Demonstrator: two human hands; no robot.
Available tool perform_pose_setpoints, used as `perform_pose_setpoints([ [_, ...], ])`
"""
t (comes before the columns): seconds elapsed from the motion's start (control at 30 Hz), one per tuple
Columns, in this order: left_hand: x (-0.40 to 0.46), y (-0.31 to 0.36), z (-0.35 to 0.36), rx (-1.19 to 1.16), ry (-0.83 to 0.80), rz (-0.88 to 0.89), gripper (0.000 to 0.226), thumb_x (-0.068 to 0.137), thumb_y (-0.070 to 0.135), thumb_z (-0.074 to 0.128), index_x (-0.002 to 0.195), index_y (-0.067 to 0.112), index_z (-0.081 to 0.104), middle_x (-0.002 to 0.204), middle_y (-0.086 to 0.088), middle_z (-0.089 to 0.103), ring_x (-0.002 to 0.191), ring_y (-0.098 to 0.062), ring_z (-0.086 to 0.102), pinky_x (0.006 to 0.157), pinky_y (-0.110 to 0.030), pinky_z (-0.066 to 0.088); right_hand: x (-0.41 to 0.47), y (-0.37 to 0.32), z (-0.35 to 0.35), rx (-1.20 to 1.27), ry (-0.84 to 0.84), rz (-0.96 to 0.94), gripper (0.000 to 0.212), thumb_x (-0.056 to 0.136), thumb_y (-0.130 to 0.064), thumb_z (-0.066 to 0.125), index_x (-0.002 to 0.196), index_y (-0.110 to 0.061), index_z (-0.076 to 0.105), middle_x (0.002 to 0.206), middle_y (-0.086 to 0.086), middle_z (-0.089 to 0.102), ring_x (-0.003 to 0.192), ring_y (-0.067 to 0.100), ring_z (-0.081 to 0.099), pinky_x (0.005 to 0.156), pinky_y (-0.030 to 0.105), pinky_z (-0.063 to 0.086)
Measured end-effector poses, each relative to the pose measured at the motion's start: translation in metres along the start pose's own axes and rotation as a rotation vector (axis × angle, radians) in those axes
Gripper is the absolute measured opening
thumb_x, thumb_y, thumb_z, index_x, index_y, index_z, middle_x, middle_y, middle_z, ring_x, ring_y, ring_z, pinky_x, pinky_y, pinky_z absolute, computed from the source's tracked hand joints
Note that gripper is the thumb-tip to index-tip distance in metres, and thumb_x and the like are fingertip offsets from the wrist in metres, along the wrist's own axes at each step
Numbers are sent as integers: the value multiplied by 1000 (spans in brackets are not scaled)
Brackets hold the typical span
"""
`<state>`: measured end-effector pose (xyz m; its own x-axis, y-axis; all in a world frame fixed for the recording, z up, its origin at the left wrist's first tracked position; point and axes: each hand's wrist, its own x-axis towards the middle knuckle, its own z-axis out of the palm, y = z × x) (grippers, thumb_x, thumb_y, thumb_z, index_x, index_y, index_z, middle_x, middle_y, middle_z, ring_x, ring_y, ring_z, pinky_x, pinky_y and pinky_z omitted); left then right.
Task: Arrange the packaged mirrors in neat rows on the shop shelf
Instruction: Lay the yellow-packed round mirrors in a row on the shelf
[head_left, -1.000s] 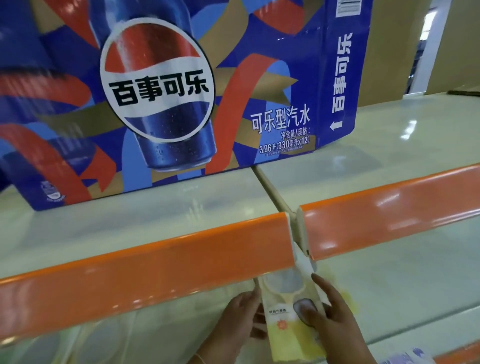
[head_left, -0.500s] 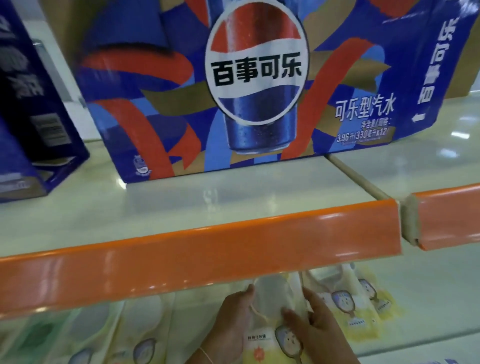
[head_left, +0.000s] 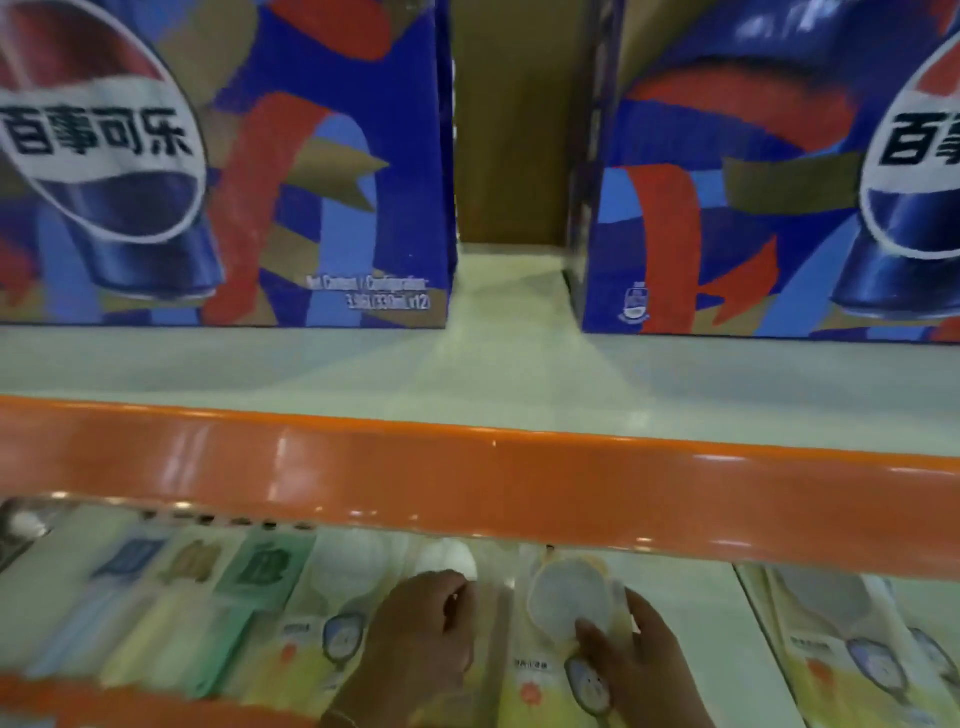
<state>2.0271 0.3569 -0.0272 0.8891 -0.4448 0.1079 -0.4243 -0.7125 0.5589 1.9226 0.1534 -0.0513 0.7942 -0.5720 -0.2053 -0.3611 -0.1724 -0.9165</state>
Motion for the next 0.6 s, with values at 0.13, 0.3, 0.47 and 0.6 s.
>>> perform_pose_setpoints([
  [0.13,-4,-62,-22,-40,110,44,10,92,33,54,83,32,58,82,14,55,72,-4,56,66,-21,48,4,-8,33,-52,-21,5,65,74,-39,77,131,-19,52,100,2,72,86,11,68,77,24,54],
  [0.3,-15,-121,-34,59,202,178,36,83,47,48,103,26,70,111,12,63,105,-5,56,89,-21,46,9,-20,77,-102,-18,-4,62,77,-38,73,132,-22,50,106,1,70,91,15,68,87,37,55],
  [0.47,-26,-148,-29,209,110,241,41,88,56,47,119,33,61,137,12,50,128,-10,44,101,-31,41,12,-28,114,-186,29,10,61,82,-37,68,136,-23,45,112,4,65,96,23,62,83,32,50],
  [0.6,-30,-151,-24,275,99,274,39,88,53,47,115,30,63,133,8,56,126,-15,49,106,-35,39,14,-21,130,-486,66,-44,68,76,-60,53,133,-22,45,113,4,64,103,25,59,86,35,49],
])
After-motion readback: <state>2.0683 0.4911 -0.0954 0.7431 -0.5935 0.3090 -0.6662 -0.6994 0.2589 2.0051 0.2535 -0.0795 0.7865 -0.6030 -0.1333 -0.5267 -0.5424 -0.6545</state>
